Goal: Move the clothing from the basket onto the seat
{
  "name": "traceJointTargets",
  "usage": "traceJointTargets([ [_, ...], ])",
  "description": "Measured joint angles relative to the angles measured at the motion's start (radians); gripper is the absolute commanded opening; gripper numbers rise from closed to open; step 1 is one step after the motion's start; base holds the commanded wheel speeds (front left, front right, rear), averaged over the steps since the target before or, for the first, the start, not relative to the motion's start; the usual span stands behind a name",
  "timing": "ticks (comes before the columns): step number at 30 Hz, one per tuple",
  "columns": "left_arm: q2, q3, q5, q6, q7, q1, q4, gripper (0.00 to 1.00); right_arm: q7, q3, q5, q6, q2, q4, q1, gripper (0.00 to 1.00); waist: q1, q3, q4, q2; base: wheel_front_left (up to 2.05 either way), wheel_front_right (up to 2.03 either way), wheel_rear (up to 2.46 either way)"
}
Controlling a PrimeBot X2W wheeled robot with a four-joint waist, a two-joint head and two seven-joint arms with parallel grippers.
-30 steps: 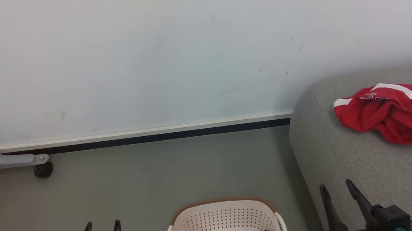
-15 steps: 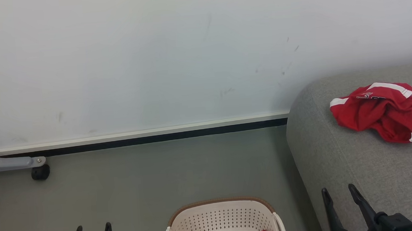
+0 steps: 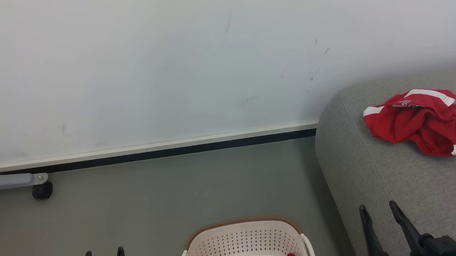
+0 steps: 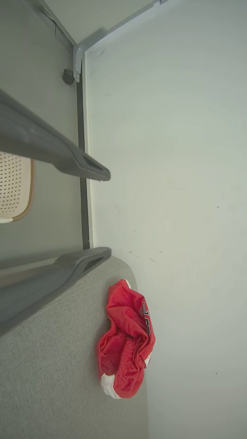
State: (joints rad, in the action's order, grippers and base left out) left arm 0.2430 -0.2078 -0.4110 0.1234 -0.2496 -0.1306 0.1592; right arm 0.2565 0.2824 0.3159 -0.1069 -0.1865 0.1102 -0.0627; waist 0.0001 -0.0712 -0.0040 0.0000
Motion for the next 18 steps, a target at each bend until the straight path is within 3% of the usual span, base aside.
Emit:
traceJointTargets([
  [18,-0.007,-0.026,0.033,-0.01,0.0,0.004,-0.009,1.0,0.0,-0.034,-0.002,-0.008,-0.008,-0.026,0.0,1.0,0.0,0.043,-0.001,0.0001,0.0,0.0,0.0],
])
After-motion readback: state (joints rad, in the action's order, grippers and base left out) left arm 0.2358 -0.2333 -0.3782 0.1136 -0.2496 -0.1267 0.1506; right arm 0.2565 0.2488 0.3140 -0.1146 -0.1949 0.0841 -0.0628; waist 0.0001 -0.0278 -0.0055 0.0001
